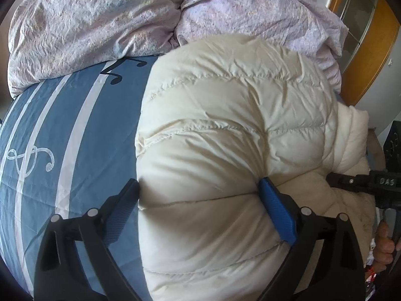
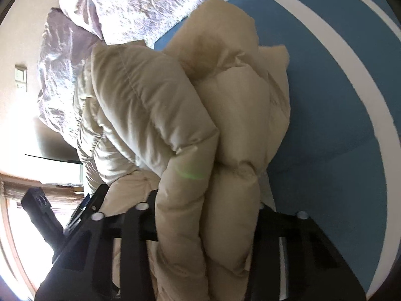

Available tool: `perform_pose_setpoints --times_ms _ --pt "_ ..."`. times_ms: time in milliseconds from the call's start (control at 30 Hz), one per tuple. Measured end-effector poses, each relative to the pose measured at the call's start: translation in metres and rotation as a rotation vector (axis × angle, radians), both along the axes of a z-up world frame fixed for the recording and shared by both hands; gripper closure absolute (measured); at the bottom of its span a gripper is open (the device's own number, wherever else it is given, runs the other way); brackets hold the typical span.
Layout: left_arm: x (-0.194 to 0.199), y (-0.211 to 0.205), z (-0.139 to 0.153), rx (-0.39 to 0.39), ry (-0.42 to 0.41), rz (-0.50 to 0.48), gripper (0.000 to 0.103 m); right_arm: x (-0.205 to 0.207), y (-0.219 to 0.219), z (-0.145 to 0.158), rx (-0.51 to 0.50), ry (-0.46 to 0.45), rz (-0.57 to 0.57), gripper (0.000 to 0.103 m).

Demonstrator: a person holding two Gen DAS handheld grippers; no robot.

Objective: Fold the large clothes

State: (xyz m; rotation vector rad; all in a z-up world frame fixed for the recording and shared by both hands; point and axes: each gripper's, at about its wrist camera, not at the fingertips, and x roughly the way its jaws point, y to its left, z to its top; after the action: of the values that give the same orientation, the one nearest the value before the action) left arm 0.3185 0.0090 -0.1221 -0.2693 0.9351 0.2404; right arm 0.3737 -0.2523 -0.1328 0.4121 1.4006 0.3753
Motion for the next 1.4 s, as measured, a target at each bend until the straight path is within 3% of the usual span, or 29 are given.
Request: perform_pose_setpoints --times_ms 267,433,733,1000,1100,1167,1400 --pt "-0.011 0.049 0.016 -0.134 -0.041 0.106 0.011 0.008 0.015 0.007 -0.065 -0.023 0.037 0.074" --pt "-0.013 0.075 0.01 -0.27 -0.008 0.089 0.012 0.006 0.023 0.005 -0.072 -0.03 0.047 0.074" --pt "-0.001 0.068 -0.016 -0.449 0.09 -0.013 0.012 0.009 0.002 -0.004 -0.034 -0.022 0.053 0.074" --pt "0.006 0.065 -0.052 -0.651 0.109 0.063 0.009 0.011 -0.007 -0.008 -0.018 -0.013 0.042 0.074" --pt "0.009 0.058 -0.055 -0.651 0.09 0.072 0.009 0.012 -0.008 -0.01 -0.015 -0.009 0.037 0.074" --pt "0.011 0.055 -0.056 -0.656 0.088 0.074 0.012 0.012 -0.009 -0.01 -0.012 -0.008 0.033 0.074" --pt "0.014 0.053 -0.052 -0.668 0.036 0.082 0.04 0.014 -0.01 -0.008 -0.016 -0.016 0.037 0.074"
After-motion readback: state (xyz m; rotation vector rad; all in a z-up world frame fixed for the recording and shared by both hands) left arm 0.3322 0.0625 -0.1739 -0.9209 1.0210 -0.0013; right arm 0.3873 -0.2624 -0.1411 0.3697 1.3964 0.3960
